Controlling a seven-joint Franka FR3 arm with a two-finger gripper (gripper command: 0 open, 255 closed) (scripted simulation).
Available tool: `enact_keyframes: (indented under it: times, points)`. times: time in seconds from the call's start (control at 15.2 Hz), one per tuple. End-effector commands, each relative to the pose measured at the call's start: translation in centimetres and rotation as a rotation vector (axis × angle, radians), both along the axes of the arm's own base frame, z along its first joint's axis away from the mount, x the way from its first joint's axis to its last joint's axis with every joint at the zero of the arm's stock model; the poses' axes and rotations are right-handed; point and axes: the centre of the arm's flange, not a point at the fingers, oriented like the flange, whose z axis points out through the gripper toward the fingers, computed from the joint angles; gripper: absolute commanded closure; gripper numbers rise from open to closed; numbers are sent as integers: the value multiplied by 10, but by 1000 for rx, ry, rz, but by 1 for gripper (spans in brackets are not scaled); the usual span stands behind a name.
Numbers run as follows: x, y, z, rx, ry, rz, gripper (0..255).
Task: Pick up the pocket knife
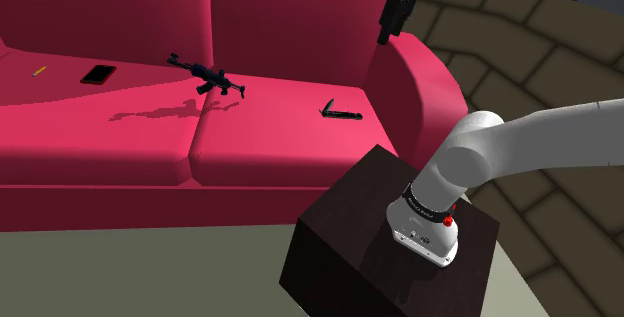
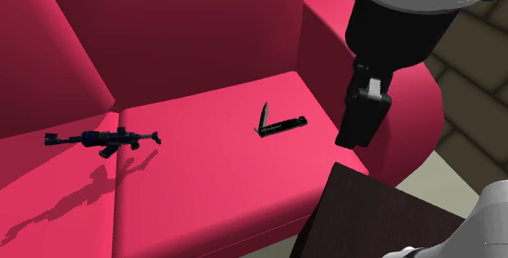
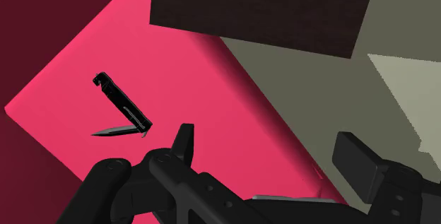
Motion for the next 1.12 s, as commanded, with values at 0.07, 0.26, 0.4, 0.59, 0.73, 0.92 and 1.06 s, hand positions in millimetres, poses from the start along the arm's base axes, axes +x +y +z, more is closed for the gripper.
enact_keyframes:
  times: [0.07,0.26,0.4,0.59,0.73,0.92,1.06]
  points:
    - [2,-9,-10,2,0,15,0]
    - [7,-35,-40,9,-2,62,0]
    - [12,-53,-60,14,-3,93,0]
    - [19,-78,-90,21,-4,139,0]
    - [25,-95,-110,25,-5,170,0]
    - [35,-119,-140,32,-7,217,0]
    - [42,-135,-160,37,-7,247,0]
